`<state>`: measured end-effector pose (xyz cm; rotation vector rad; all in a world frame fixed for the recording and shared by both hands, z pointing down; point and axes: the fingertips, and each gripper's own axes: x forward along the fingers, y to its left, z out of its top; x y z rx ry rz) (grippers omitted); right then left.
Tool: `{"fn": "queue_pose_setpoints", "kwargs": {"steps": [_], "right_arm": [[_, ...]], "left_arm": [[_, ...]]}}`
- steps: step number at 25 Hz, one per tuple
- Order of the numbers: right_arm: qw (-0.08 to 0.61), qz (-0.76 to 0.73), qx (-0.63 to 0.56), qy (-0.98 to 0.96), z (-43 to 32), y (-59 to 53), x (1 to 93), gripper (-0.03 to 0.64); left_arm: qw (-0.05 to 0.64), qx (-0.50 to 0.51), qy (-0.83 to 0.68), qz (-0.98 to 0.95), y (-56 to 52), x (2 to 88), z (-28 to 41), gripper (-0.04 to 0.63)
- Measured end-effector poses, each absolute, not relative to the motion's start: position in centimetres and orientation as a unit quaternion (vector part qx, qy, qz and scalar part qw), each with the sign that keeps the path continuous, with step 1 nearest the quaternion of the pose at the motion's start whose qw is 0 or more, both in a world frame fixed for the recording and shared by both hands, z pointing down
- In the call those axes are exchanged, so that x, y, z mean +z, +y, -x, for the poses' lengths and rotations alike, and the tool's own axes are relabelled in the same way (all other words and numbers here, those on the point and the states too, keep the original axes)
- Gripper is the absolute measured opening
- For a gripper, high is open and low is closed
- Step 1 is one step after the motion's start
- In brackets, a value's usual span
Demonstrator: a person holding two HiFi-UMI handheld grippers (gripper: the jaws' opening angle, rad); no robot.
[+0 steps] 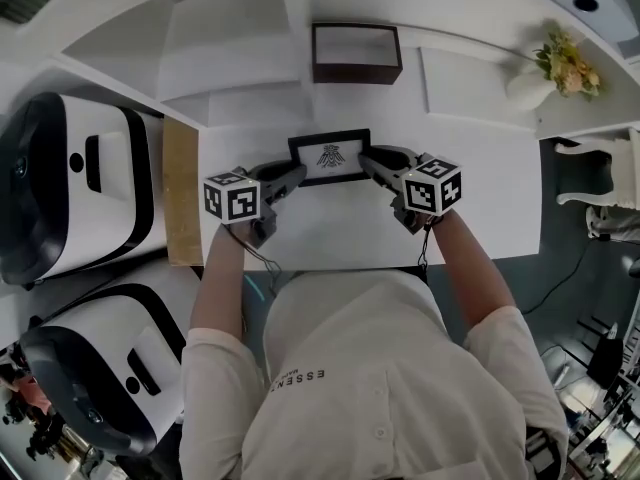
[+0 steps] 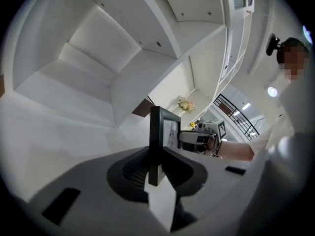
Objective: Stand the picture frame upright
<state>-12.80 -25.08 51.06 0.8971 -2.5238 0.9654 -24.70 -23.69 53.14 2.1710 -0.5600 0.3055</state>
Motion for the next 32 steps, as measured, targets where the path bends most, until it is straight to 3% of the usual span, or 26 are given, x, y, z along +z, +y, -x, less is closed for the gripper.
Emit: {"fn": "queue_pose_setpoints", "kwargs": {"steps": [32], "right_arm": [[0.233,-0.404,0.236,-0.852,18.3,-32.5,56.7,0.094]], "left_arm": [[0.346,0.189,-0.296,-0.870,-32.8,58.3,30.0,0.081]]}}
